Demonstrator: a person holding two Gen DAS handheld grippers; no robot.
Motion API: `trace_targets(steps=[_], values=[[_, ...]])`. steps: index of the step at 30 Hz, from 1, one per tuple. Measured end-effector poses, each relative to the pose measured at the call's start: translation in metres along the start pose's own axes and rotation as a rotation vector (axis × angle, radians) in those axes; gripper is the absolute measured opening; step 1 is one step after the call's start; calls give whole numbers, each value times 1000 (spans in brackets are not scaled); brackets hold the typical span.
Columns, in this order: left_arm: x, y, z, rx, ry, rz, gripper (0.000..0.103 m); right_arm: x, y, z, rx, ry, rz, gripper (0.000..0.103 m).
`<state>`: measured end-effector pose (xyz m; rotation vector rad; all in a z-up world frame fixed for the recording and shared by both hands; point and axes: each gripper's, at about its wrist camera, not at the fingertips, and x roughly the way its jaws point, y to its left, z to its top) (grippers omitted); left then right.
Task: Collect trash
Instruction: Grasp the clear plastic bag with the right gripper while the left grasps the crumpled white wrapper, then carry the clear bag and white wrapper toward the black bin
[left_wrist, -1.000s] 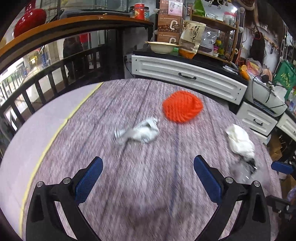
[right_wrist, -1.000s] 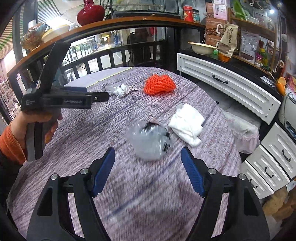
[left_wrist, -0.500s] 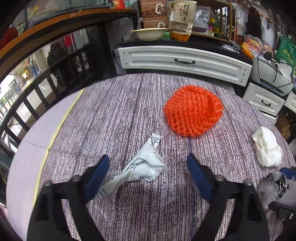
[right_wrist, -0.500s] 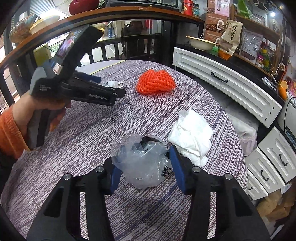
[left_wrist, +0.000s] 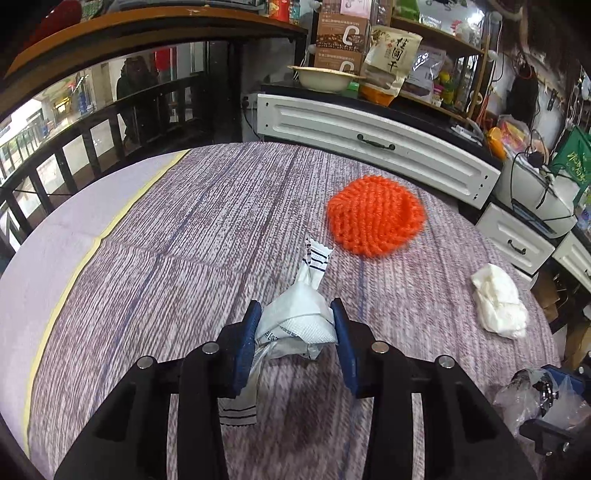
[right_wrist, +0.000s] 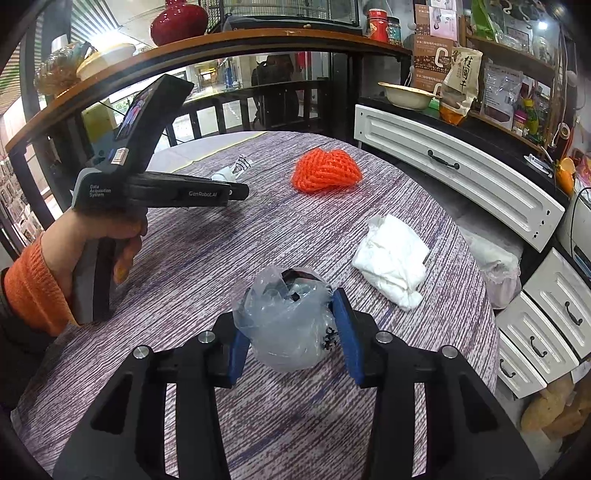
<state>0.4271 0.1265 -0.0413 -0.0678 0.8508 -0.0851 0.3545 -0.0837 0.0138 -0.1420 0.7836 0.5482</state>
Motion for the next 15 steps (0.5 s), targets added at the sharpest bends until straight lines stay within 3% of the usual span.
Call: trace_targets(steps=[15], values=[[-90,-55,-59,2,-124,-109,39,-85,9,-60,-7,-74,36,43]])
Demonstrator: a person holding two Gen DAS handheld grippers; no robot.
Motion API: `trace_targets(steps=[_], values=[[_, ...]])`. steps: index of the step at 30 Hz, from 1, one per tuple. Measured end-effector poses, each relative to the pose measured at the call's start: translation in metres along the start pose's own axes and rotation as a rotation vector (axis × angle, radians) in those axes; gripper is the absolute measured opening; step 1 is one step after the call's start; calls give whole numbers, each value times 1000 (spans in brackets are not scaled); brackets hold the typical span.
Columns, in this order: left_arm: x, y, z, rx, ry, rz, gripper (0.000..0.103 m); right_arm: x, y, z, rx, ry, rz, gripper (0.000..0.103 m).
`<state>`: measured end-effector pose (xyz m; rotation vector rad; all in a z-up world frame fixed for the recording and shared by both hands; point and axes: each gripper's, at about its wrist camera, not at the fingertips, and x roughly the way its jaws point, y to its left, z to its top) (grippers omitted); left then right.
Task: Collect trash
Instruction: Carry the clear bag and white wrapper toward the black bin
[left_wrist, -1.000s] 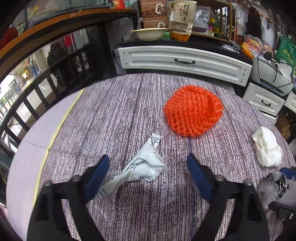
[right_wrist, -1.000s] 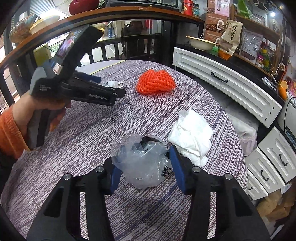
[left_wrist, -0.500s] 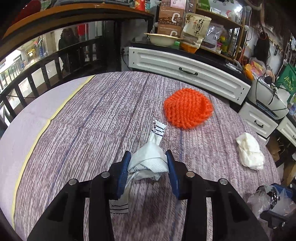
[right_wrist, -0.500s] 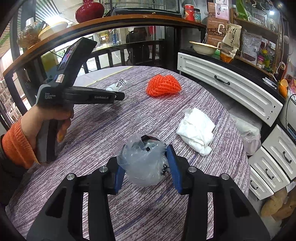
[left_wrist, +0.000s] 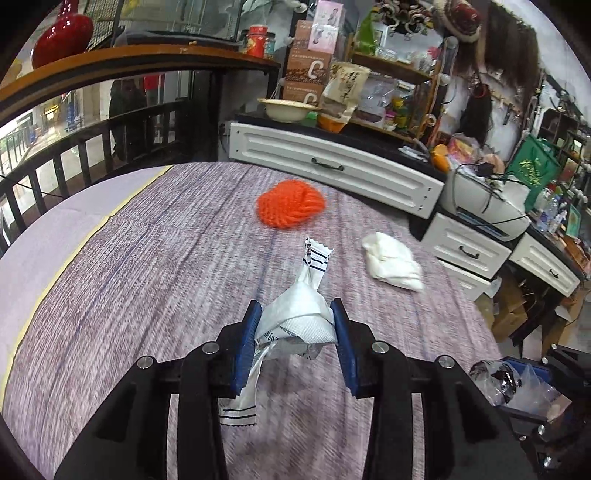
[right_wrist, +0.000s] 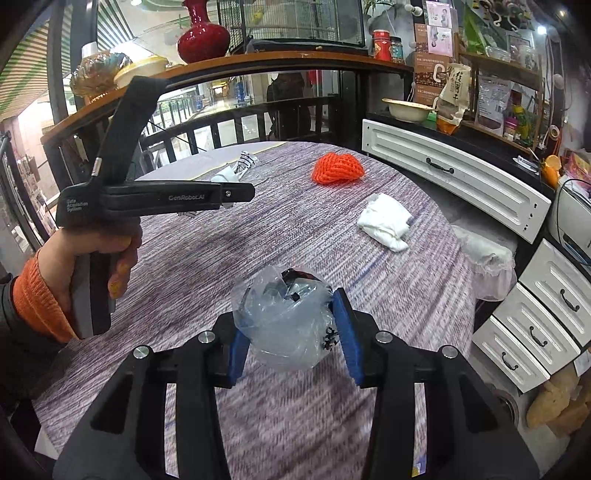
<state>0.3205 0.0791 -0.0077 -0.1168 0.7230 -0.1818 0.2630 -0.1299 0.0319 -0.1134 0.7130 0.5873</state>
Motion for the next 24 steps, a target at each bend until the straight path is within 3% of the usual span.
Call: trace_targets(steps=[11,24], values=[[-50,-68,-38,94,-34,-87,39,-63,-13,-49,18,-45,-35,43],[-83,-153,-75,187,-67,-240,39,-118,-56,-102,164,-107,-117,43]])
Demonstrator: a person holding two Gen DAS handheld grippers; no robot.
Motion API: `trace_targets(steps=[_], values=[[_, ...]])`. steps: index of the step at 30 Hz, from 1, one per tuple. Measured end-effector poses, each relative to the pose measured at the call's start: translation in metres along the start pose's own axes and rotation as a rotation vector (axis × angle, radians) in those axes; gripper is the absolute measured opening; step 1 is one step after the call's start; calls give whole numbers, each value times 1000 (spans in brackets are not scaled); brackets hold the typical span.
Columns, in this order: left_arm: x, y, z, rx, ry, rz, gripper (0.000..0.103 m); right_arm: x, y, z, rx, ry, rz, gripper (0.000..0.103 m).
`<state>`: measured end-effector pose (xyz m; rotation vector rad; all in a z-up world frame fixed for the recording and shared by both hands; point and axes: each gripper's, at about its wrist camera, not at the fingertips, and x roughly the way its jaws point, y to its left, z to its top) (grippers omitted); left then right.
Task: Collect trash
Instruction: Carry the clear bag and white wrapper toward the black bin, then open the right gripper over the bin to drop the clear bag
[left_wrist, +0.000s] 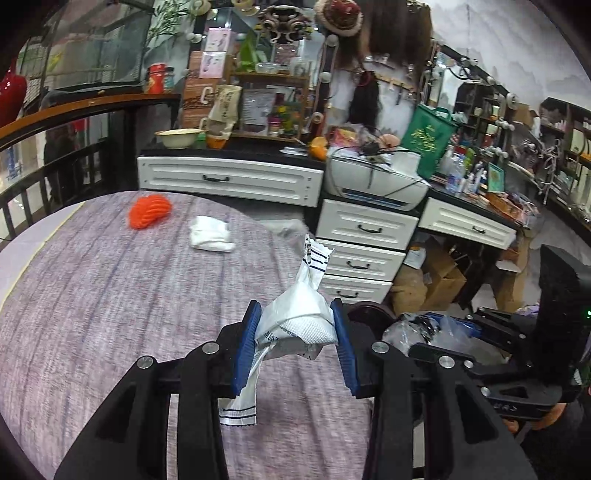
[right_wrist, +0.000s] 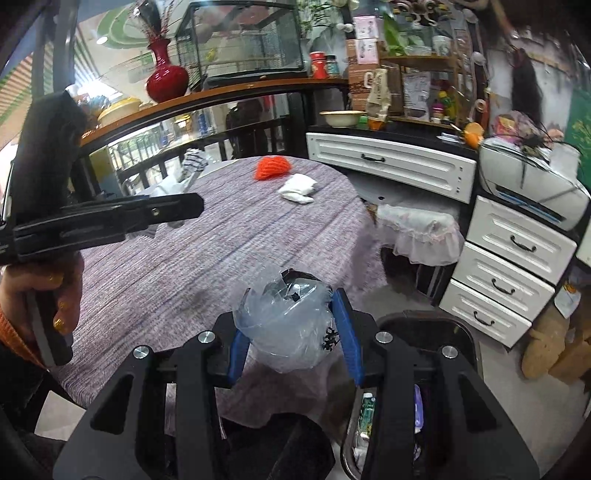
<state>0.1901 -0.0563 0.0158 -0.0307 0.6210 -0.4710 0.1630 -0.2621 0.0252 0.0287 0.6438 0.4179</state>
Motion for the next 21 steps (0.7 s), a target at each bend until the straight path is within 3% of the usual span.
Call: trace_targets(steps=[11,21], values=[[12,-74,-10,51,3,-125,39,-33,-68,-49,167,-17,-136,43],[35,-112,-27,89,68,-193,39,-6,-112,-96,256,86,-213,43]])
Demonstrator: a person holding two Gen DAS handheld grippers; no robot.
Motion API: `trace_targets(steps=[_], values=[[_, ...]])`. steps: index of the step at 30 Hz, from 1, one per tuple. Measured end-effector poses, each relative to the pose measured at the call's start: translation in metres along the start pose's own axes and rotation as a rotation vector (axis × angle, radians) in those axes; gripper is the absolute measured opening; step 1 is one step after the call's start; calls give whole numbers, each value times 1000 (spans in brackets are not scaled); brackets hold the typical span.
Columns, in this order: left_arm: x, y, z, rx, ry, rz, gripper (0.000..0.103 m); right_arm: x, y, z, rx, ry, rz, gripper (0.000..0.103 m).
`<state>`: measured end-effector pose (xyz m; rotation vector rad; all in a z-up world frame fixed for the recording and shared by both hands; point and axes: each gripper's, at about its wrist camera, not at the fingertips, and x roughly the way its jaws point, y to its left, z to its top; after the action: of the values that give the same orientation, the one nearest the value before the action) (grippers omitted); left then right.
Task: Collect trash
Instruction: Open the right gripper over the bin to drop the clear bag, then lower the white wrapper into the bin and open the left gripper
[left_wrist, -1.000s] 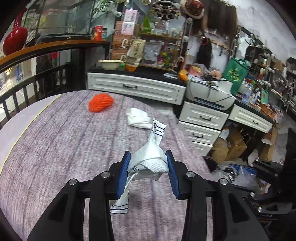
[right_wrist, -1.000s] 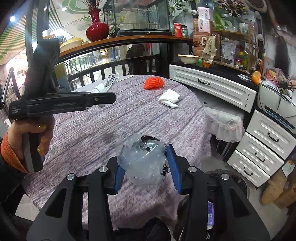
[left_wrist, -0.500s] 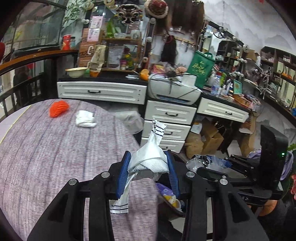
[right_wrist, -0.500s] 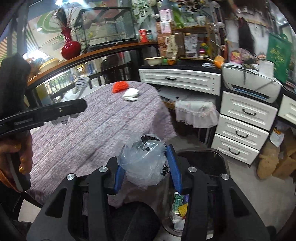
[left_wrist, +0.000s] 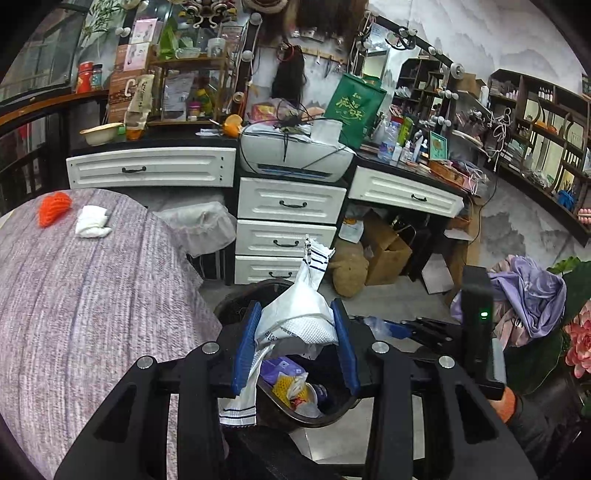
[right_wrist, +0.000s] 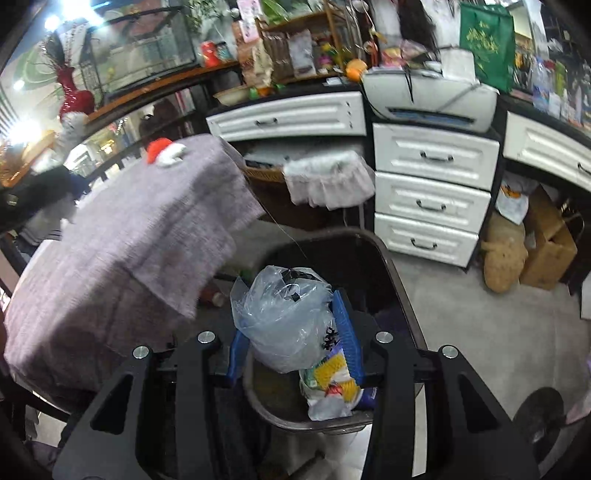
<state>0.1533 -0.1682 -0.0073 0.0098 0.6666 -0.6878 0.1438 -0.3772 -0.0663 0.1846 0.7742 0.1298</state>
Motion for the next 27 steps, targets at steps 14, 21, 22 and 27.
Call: trace_targets(steps=[14,21,22,27], values=[[36,-23,-14,39,88,-43,39,50,-26,-21,104,83,-66,72],[53,-25,-22,37,137,-55,39,17,-39,-31,153,37,-95,77],[56,-25,-23,38,143,-54,39,13,-42,-33,158,30,-102,77],[71,-27,-29,35,184,-62,39,-11,-54,-39,174,-4,-160,77]])
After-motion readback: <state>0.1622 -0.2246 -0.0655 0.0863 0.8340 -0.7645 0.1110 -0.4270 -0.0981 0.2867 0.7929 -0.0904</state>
